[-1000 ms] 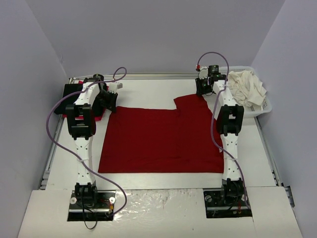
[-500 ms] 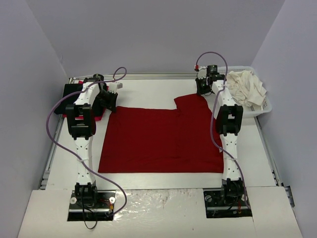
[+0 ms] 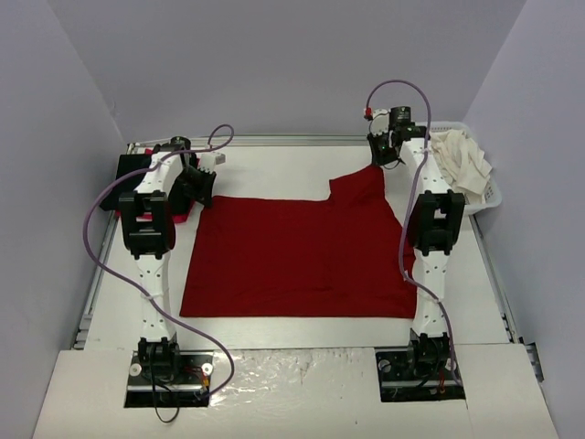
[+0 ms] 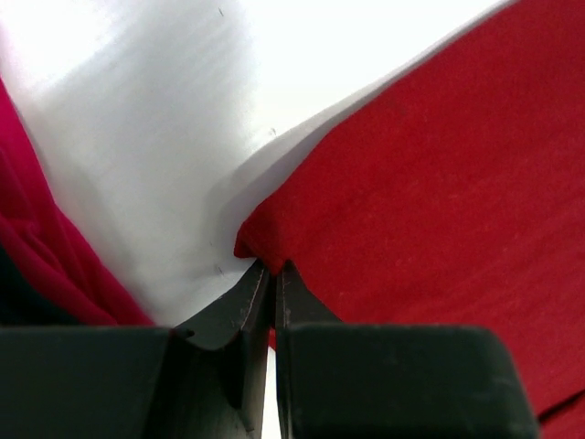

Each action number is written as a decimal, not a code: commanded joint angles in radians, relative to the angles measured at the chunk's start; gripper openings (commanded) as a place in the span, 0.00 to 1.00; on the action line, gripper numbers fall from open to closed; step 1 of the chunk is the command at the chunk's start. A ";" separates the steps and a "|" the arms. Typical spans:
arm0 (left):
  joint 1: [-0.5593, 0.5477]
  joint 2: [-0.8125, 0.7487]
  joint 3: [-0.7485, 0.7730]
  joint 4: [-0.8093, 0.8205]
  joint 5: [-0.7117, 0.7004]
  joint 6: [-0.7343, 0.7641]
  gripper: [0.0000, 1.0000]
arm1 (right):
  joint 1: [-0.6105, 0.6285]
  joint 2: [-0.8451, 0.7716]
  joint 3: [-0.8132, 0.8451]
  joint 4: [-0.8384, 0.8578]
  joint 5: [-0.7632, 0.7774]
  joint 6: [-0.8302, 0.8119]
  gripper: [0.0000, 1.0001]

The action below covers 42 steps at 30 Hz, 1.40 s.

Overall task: Fold and stack the t-shirts
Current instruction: Fold the other side of the tshirt into a rectangle

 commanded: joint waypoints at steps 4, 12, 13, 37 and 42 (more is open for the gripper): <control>0.007 -0.196 -0.087 0.002 -0.003 0.055 0.02 | -0.001 -0.224 -0.123 -0.013 -0.012 -0.038 0.00; 0.005 -0.337 -0.223 0.013 0.031 0.068 0.02 | 0.000 -0.368 -0.257 -0.028 -0.044 -0.033 0.00; 0.005 -0.351 -0.255 0.016 0.036 0.074 0.03 | 0.002 -0.383 -0.289 -0.030 -0.047 -0.032 0.00; 0.016 -0.644 -0.656 0.051 0.106 0.188 0.02 | 0.007 -0.837 -0.745 -0.153 -0.108 -0.061 0.00; 0.021 -0.698 -0.711 0.056 0.109 0.216 0.02 | 0.014 -0.897 -0.812 -0.177 -0.115 -0.070 0.00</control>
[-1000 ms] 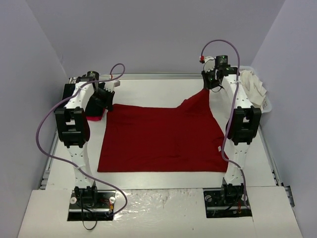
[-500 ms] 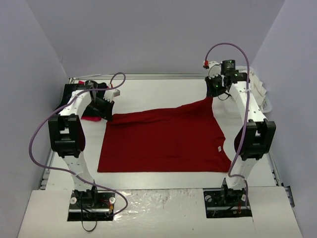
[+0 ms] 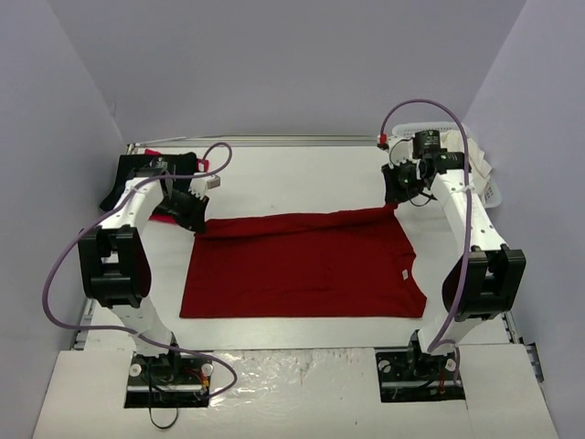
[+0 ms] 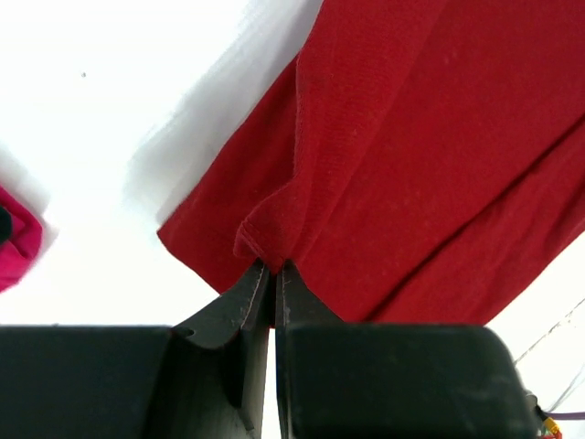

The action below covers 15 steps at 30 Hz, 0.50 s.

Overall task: Fold and stack the t-shirts
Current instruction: Fold the other side of the tshirt into a rectangle

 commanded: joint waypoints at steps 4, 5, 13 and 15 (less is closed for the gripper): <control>0.013 -0.100 -0.061 -0.021 0.027 0.070 0.02 | 0.026 -0.103 -0.065 -0.081 -0.015 -0.026 0.00; 0.013 -0.106 -0.069 -0.026 0.027 0.076 0.02 | 0.029 -0.108 -0.069 -0.087 -0.014 -0.028 0.00; 0.016 -0.144 -0.130 -0.024 0.010 0.109 0.02 | 0.060 -0.157 -0.100 -0.133 -0.002 -0.031 0.00; 0.016 -0.149 -0.136 -0.030 0.010 0.116 0.02 | 0.063 -0.168 -0.111 -0.142 0.000 -0.032 0.00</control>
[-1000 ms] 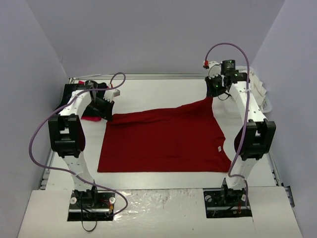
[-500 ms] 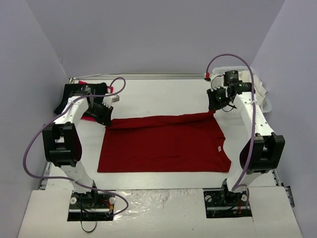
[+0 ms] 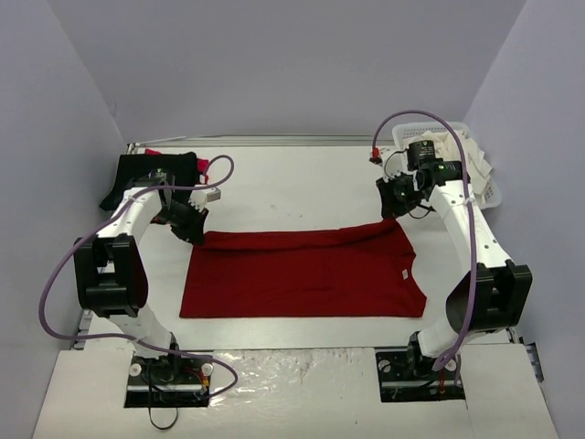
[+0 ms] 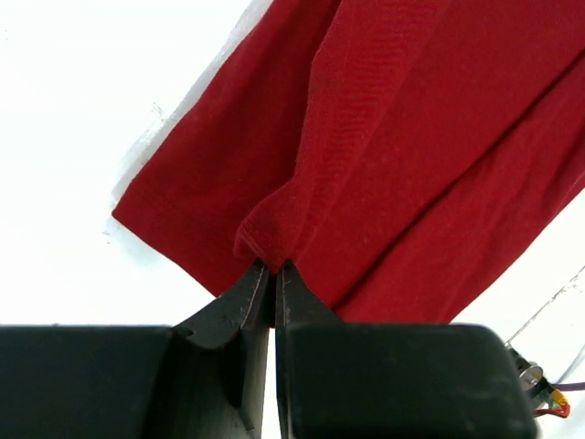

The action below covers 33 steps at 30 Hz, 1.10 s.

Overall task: Fold and stack the t-shirts
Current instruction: Fold the other side of the tshirt into a rectangle

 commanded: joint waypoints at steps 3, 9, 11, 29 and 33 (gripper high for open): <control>0.009 -0.070 -0.008 -0.028 0.006 0.052 0.02 | 0.012 -0.064 -0.029 -0.066 0.006 -0.006 0.00; 0.009 -0.082 -0.021 -0.040 -0.002 0.064 0.02 | 0.012 -0.082 -0.047 -0.086 0.042 -0.014 0.00; 0.012 -0.087 -0.028 -0.043 -0.006 0.067 0.02 | 0.012 -0.090 -0.052 -0.087 0.053 -0.017 0.00; 0.017 -0.099 -0.065 -0.034 -0.028 0.081 0.02 | 0.012 -0.142 -0.101 -0.135 0.082 -0.044 0.00; 0.017 -0.087 -0.064 -0.031 -0.037 0.079 0.02 | 0.012 -0.131 -0.124 -0.135 0.084 -0.049 0.00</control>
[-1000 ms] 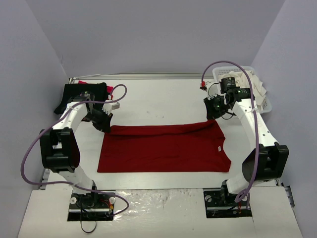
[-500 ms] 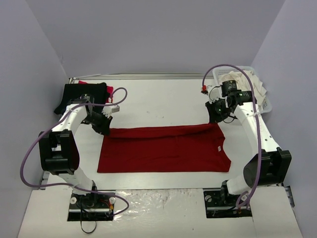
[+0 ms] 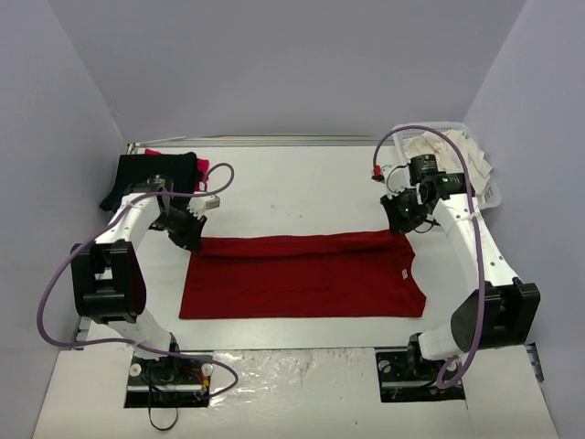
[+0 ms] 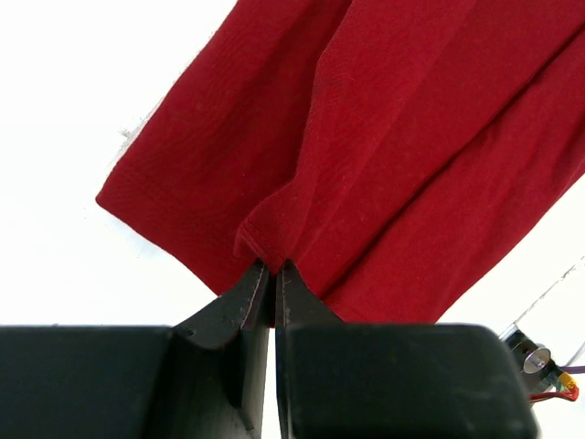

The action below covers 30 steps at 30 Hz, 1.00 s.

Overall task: Fold and stack the t-shirts
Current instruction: Fold the other side of the tshirt into a rectangle

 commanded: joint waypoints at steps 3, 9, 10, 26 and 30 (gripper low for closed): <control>0.009 -0.035 -0.012 -0.018 -0.023 0.039 0.06 | 0.005 -0.013 -0.039 -0.048 0.013 -0.024 0.00; 0.009 -0.036 -0.018 -0.077 -0.007 0.100 0.27 | 0.006 0.019 -0.059 -0.075 0.004 -0.044 0.10; 0.009 -0.038 -0.018 -0.091 0.007 0.126 0.29 | 0.008 0.028 -0.064 -0.087 0.003 -0.051 0.17; 0.010 -0.061 0.065 -0.231 0.035 0.217 0.40 | 0.021 0.090 -0.004 -0.140 -0.036 -0.091 0.39; 0.009 -0.079 0.051 -0.154 0.033 0.119 0.40 | 0.023 0.204 0.034 -0.120 -0.099 -0.122 0.39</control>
